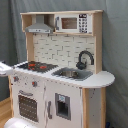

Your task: Play with the kitchen

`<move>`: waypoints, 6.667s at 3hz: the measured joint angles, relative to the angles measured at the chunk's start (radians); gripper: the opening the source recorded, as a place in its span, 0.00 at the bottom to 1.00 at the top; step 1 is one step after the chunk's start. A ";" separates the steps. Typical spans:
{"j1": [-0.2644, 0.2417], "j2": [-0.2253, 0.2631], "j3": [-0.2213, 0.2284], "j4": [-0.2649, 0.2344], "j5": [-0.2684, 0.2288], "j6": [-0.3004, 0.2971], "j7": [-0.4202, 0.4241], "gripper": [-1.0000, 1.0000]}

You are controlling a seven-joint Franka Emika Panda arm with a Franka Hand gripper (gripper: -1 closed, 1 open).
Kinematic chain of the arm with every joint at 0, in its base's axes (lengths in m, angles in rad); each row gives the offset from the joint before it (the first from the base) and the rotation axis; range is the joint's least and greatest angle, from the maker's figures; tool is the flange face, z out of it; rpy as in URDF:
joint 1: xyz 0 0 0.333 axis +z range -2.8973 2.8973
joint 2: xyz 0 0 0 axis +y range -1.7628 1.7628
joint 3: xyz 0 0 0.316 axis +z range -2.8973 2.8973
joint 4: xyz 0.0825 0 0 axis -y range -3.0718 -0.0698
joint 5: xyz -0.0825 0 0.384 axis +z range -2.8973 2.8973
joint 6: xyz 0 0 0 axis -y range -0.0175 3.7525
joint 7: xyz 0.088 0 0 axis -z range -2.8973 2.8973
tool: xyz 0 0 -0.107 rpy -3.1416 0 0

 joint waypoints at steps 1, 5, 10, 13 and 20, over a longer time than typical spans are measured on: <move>-0.067 0.000 -0.055 0.037 0.003 0.048 -0.077 1.00; -0.144 0.123 -0.280 0.040 0.005 0.231 -0.403 1.00; -0.332 0.475 -0.367 0.097 0.002 0.593 -0.607 1.00; -0.489 0.673 -0.299 0.283 0.001 0.637 -0.703 1.00; -0.926 0.831 0.042 0.647 0.003 0.515 -0.710 1.00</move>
